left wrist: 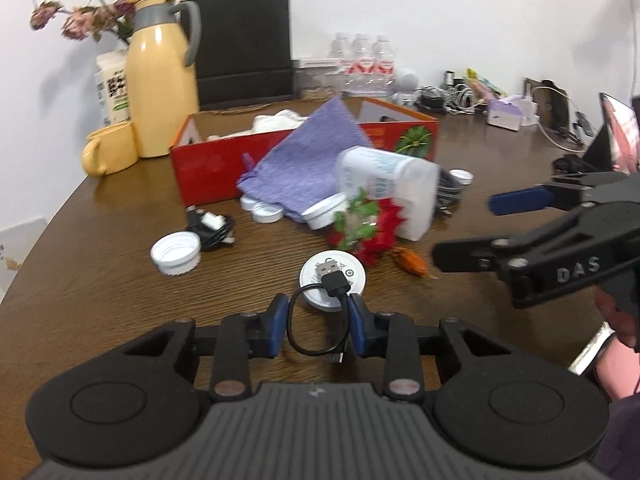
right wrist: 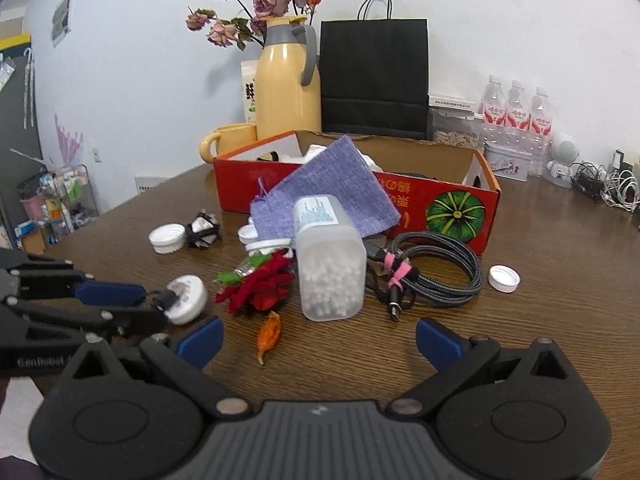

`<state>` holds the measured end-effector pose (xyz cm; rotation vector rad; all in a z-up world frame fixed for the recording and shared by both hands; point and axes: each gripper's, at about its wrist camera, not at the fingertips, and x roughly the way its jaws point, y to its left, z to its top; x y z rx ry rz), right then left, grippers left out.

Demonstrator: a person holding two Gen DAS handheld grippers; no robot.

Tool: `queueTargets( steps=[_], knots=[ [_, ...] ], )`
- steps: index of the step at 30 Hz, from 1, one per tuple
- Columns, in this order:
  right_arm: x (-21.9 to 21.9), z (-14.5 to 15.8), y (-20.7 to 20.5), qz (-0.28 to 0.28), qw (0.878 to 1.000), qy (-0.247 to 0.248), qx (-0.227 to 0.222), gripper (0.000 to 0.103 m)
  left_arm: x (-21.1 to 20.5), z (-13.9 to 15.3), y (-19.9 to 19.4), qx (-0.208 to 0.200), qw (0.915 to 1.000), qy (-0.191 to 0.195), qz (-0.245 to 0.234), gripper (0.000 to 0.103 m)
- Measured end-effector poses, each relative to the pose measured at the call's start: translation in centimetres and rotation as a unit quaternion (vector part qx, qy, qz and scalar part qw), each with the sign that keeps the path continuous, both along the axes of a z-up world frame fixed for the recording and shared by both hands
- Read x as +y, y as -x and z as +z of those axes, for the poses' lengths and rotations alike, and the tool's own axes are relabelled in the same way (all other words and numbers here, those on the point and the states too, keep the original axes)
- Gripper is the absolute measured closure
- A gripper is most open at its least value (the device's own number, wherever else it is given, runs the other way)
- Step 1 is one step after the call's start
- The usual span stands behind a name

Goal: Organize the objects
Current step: 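Grasp the white round cap with the right gripper while the left gripper holds the charger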

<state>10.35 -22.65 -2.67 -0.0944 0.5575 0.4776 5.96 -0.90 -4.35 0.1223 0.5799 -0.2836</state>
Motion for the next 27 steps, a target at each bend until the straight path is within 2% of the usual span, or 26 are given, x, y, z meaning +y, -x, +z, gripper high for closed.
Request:
queueTargets(
  steps=[3, 11, 17, 23, 27],
  knots=[
    [-0.1, 0.2, 0.1, 0.018, 0.999, -0.027, 0.006, 0.013, -0.6, 0.2, 0.3, -0.004, 0.9999, 0.001, -0.012, 0.071],
    [-0.3, 0.1, -0.6, 0.048, 0.992, -0.109, 0.045, 0.049, -1.4, 0.6, 0.7, -0.013, 0.9995, 0.012, -0.026, 0.072],
    [-0.3, -0.7, -1.8, 0.056, 0.981, -0.166, 0.09, 0.062, -1.5, 0.3, 0.6, -0.011, 0.9994, 0.022, -0.025, 0.072],
    [-0.7, -1.7, -2.9, 0.06, 0.964, -0.223, 0.136, 0.067, -1.1, 0.2, 0.4, -0.006, 0.9989, 0.041, -0.021, 0.073],
    [-0.8, -2.3, -3.4, 0.064, 0.952, -0.254, 0.16, 0.08, -0.9, 0.0, 0.2, 0.0, 0.9985, 0.052, -0.018, 0.074]
  ],
)
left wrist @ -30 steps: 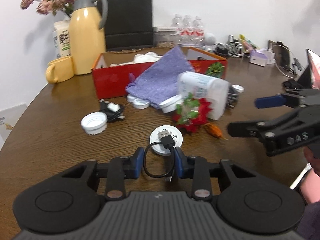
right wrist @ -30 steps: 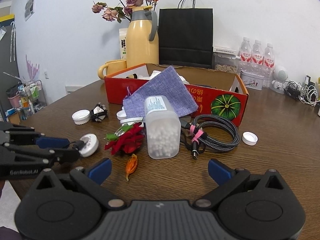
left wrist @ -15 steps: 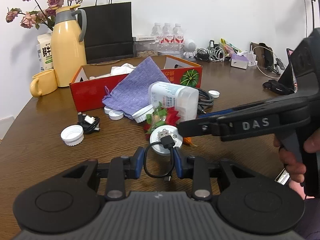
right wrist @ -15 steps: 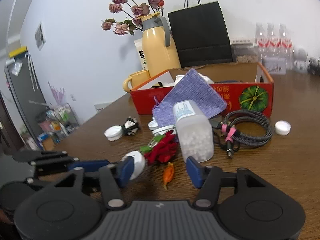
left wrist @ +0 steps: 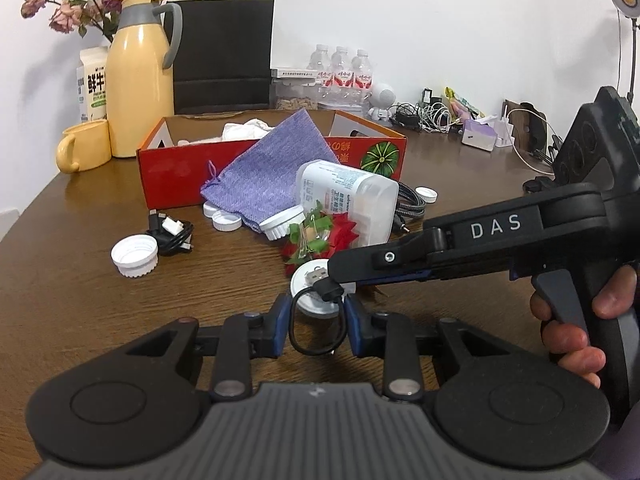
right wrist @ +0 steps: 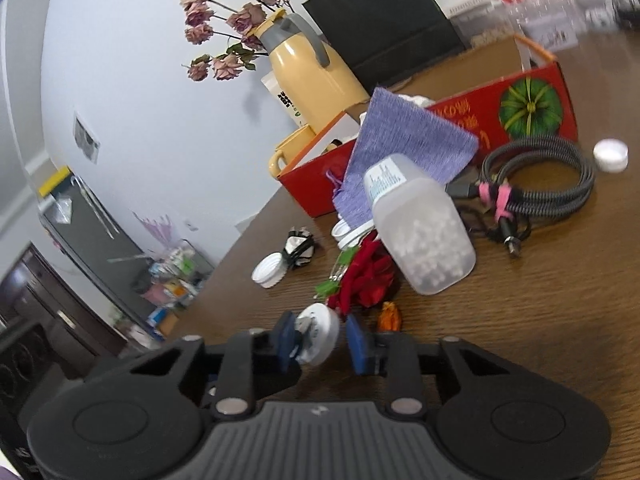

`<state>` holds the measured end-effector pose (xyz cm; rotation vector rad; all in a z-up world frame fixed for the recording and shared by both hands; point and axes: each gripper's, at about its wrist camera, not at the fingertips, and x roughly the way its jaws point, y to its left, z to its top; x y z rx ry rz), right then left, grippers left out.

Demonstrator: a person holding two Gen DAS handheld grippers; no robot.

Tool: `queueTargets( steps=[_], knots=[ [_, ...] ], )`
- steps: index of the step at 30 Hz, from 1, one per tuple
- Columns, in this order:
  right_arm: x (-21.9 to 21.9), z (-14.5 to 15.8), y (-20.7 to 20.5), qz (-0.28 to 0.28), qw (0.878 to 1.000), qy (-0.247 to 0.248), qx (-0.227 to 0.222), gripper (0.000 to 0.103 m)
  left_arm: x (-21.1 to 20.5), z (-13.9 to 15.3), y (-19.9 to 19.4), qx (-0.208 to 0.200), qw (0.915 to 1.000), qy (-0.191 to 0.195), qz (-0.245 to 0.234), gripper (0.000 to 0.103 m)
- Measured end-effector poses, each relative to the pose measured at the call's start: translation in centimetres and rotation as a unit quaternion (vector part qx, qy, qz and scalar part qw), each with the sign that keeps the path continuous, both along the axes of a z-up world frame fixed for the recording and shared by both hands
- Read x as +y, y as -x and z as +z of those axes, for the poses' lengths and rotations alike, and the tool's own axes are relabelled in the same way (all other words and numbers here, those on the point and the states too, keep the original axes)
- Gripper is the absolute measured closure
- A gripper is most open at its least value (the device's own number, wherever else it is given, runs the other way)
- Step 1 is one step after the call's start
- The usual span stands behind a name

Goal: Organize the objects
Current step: 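Grasp the white round cap with the right gripper while the left gripper holds the charger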

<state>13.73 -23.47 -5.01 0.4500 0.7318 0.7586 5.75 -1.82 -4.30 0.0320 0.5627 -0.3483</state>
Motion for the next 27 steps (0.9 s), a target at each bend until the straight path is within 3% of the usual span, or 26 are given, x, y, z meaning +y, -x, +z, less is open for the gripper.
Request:
queueTargets(
  steps=[4, 8, 12, 14, 19, 23, 27],
  knots=[
    [0.1, -0.4, -0.2, -0.001, 1.0, -0.006, 0.009, 0.099, 0.2, -0.1, 0.0, 0.003, 1.0, 0.008, 0.002, 0.074],
    [0.2, -0.3, -0.2, 0.002, 1.0, -0.008, 0.006, 0.103, 0.4, -0.1, 0.0, 0.006, 0.9999, 0.012, 0.004, 0.074],
    [0.4, -0.1, 0.0, -0.008, 1.0, 0.011, -0.002, 0.101, 0.5, -0.2, -0.1, 0.011, 0.9999, 0.012, 0.003, 0.075],
    [0.6, 0.0, 0.1, -0.01, 0.999, 0.029, -0.01, 0.094, 0.5, -0.4, -0.1, 0.018, 0.9998, 0.007, 0.001, 0.075],
    [1.9, 0.5, 0.5, 0.006, 0.997, 0.062, -0.037, 0.094, 0.4, -0.7, -0.1, 0.024, 0.9997, 0.001, -0.004, 0.075],
    [3.3, 0.4, 0.6, 0.018, 0.993, 0.109, -0.051, 0.092, 0.6, -0.8, -0.2, 0.026, 0.9997, 0.003, -0.001, 0.075],
    [4.6, 1.0, 1.5, 0.03, 0.98, 0.17, -0.098, 0.09, 0.8, -0.4, 0.0, 0.022, 0.9998, -0.003, -0.001, 0.076]
  ],
)
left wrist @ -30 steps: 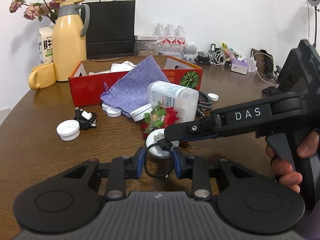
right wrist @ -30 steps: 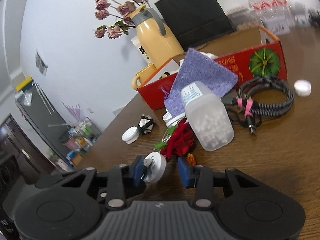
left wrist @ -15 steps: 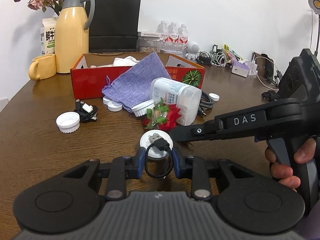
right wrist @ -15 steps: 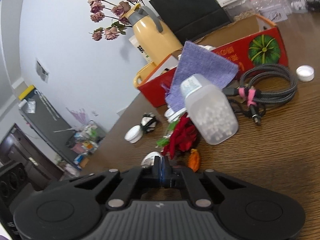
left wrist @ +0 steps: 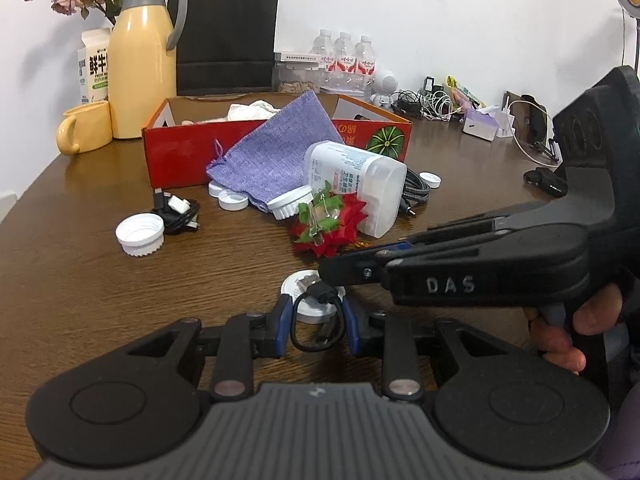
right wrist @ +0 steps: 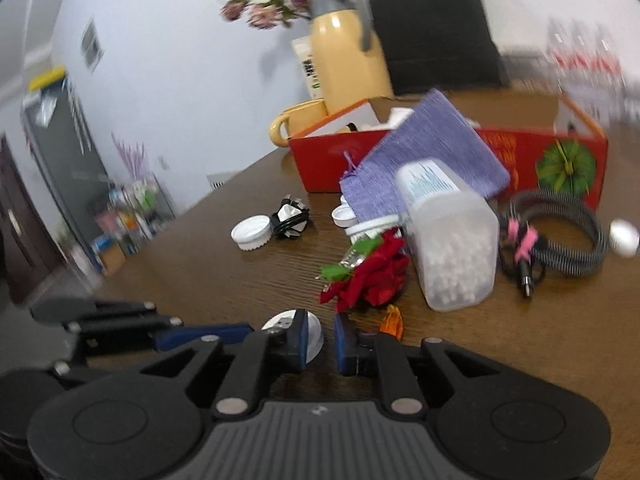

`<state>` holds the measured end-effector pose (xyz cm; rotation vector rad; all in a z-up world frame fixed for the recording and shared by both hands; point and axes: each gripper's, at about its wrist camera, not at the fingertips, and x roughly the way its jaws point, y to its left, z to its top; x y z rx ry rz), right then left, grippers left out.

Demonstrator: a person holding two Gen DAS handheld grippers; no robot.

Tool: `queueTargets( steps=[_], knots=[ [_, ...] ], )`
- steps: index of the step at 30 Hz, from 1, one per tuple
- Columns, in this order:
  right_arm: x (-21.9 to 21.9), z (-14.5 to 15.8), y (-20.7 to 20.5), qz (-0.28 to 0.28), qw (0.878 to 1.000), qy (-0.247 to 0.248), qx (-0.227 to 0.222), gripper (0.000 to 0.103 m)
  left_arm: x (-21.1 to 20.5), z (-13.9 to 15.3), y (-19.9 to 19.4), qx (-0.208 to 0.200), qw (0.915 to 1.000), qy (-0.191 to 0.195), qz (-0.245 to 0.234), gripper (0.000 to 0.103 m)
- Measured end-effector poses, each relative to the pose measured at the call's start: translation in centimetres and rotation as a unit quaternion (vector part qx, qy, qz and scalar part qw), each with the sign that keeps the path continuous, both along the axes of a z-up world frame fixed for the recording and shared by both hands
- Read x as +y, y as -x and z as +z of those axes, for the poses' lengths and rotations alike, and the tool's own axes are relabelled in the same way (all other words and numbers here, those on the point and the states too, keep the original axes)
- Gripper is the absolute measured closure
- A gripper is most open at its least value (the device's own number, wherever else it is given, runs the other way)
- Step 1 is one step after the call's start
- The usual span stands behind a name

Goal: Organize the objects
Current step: 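Grasp the white round cap with the right gripper while the left gripper holds the charger, then carry the charger and white cap into the cardboard box and release both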

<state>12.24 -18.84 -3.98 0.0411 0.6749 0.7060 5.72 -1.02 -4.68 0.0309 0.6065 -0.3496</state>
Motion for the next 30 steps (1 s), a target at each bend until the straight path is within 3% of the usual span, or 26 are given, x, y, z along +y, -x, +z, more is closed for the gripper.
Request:
queueTargets(
  steps=[13, 15, 17, 22, 27, 30],
  knots=[
    [0.7, 0.5, 0.7, -0.003, 1.0, 0.016, -0.016, 0.087, 2.7, 1.0, 1.5, -0.012, 0.9988, -0.019, 0.044, 0.077],
    [0.7, 0.8, 0.9, 0.004, 1.0, 0.006, -0.021, 0.075, 3.1, 1.2, 1.5, -0.014, 0.9985, -0.02, 0.05, 0.077],
    [1.0, 0.9, 1.2, 0.012, 1.0, 0.01, -0.027, 0.046, 3.3, 1.2, 1.6, -0.015, 0.9982, -0.02, 0.055, 0.077],
    [2.3, 0.3, 1.4, 0.027, 0.999, 0.037, -0.022, 0.046, 3.9, 1.1, 1.5, -0.012, 0.9974, -0.019, 0.068, 0.076],
    [3.4, 0.2, 2.0, 0.037, 0.996, 0.068, -0.044, 0.048, 4.3, 1.2, 1.5, -0.013, 0.9966, -0.017, 0.079, 0.076],
    [3.7, 0.2, 2.5, 0.044, 0.994, 0.085, -0.059, 0.061, 4.3, 1.2, 1.4, -0.013, 0.9964, -0.016, 0.083, 0.076]
  ],
)
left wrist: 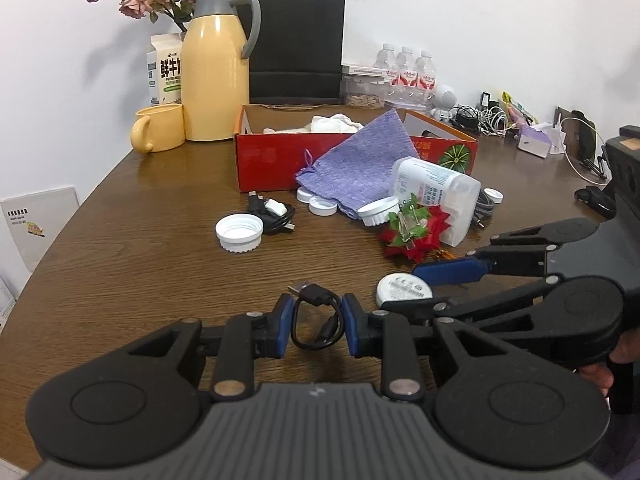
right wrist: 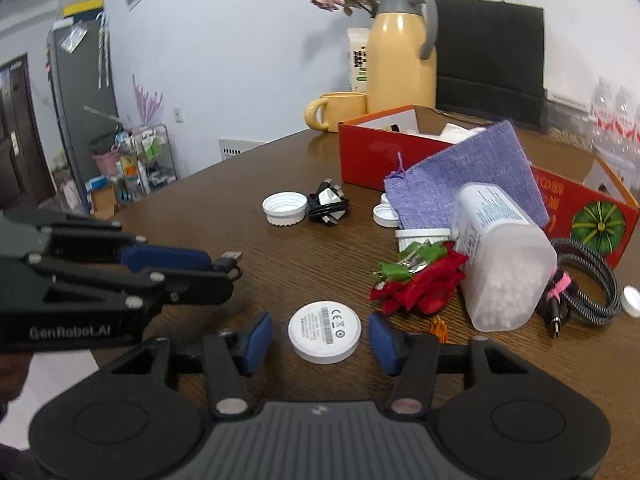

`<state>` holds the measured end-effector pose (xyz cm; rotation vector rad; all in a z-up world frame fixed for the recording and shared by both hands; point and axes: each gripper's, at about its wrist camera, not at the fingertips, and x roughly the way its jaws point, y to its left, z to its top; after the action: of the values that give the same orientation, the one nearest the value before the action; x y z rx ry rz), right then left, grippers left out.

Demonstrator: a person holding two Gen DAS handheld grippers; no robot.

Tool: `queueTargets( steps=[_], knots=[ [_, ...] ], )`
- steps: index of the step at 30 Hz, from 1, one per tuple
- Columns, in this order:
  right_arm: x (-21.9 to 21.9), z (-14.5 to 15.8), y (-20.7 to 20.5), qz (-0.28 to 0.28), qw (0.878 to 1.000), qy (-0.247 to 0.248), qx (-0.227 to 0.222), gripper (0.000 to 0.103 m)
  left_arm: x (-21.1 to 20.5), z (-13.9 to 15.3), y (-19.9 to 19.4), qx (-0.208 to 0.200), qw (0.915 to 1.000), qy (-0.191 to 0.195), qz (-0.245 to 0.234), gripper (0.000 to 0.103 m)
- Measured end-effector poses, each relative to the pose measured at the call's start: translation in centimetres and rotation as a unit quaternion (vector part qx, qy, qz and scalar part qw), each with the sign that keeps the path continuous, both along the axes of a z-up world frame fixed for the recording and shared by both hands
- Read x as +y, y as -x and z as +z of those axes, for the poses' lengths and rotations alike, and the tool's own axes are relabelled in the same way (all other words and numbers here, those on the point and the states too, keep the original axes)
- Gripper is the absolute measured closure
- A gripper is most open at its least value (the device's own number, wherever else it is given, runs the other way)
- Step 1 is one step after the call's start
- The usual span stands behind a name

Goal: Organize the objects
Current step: 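Carry the charger and white cap into the cardboard box and release both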

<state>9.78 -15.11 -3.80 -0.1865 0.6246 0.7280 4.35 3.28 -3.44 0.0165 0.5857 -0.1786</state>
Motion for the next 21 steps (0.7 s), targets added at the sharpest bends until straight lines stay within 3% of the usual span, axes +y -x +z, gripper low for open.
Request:
queueTargets(
  steps=[4, 9, 21],
  knots=[
    [-0.1, 0.1, 0.3, 0.009, 1.0, 0.004, -0.008, 0.065, 0.1, 0.3, -0.2, -0.006, 0.9999, 0.003, 0.008, 0.076],
    [-0.8, 1.6, 0.4, 0.01, 0.999, -0.026, -0.028, 0.065, 0.0, 1.3, -1.1, -0.027, 0.9993, 0.009, 0.024, 0.076],
    [-2.6, 6.0, -2.4, -0.024, 0.993, -0.069, -0.092, 0.065, -0.8, 5.2, -6.4, -0.093, 0.9942, 0.033, 0.042, 0.076]
  ],
)
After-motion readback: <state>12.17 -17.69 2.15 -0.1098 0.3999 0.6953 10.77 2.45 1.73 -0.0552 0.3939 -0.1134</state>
